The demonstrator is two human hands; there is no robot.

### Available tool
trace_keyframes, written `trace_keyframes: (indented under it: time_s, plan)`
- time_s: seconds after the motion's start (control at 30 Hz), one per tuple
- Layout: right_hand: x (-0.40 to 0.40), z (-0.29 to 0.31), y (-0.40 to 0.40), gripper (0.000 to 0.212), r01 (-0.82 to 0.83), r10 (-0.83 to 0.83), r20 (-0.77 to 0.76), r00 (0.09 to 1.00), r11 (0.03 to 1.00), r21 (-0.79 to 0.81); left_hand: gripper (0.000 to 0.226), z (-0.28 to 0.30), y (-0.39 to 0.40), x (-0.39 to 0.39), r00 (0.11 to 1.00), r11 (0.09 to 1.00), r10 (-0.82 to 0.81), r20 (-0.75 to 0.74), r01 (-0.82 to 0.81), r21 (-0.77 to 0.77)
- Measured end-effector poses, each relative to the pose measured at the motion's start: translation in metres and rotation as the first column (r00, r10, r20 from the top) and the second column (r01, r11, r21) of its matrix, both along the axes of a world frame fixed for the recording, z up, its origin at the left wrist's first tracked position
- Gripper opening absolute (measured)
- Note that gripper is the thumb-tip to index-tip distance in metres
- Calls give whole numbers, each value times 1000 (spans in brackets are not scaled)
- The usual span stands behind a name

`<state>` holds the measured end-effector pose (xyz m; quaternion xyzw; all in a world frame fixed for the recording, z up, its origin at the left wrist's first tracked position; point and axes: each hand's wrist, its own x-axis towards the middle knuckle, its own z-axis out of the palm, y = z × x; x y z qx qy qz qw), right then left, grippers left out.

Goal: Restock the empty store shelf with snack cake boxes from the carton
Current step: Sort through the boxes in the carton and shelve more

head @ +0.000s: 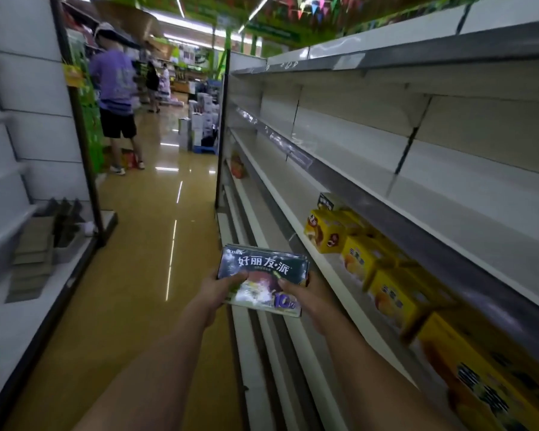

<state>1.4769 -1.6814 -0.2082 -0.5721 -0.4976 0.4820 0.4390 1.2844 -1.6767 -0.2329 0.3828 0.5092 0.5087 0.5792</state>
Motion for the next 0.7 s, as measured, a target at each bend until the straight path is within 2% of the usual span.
trace_keyframes:
  time_s: [0.07,0.17,0.3,0.4,0.7]
  plan:
    - [-15,6,38,36,40,-40,-19,999,999,-8,37,7,40,-16,996,996,-83,-43,83,15]
    - [-41,13,96,43,101,-101,-22,995,994,-33,47,14,106,-48,976,981,-192,-108,194,11]
    - [-75,18,167,51,207,-208,-34,978,978,-27,54,23,193,-74,966,974,-223,-131,227,17]
    - [-87,15,214,53,282,-284,-69,956,959,-37,50,27,244,-79,961,966,-253,-113,258,28]
    - [-71,9,369,45,402,-400,-82,913,916,-1,59,32,409,-61,942,943,-303,-147,318,95]
